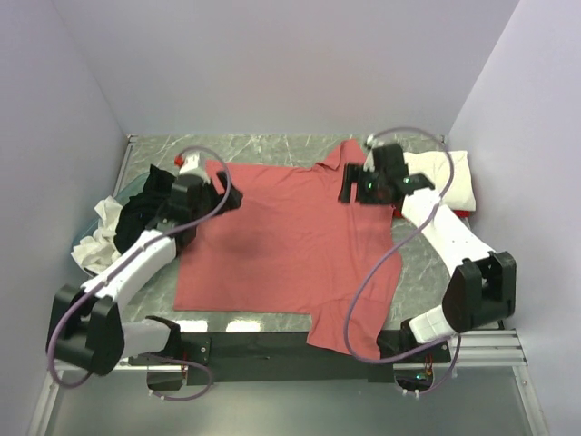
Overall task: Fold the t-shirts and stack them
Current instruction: Flatten the tshirt out
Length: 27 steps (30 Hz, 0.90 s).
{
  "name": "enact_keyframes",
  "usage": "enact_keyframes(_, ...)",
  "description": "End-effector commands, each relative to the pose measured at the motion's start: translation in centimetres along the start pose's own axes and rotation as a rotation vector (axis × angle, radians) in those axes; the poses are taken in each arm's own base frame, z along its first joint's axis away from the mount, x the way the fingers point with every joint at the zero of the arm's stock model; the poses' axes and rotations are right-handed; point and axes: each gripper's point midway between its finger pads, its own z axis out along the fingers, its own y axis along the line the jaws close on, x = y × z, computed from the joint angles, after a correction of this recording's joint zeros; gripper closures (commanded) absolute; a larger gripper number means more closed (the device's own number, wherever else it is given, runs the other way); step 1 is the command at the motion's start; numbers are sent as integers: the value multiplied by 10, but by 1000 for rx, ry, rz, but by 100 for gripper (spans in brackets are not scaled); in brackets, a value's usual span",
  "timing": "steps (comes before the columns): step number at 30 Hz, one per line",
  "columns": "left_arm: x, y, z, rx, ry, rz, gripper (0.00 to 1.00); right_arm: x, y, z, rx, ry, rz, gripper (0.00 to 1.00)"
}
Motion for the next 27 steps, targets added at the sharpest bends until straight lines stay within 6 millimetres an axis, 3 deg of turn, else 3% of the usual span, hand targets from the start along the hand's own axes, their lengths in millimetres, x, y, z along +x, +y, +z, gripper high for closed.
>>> enact_keyframes(1,36,33,-15,-131,45,-14,7,18,5,5,-34,-32,58,13)
enact_keyframes(6,80,31,-16,-117,146,12,7,66,-8,26,-7,56,102,13)
enact_keyframes(8,85,27,-12,-105,160,10,7,80,-17,38,33,116,109,13)
enact_keyframes(14,106,23,15,-93,237,19,7,95,-34,59,136,200,115,13)
enact_keyframes(18,120,32,36,-137,296,51,7,102,-36,68,151,236,135,14)
enact_keyframes(27,144,41,61,-163,383,88,7,106,-51,83,251,297,137,14)
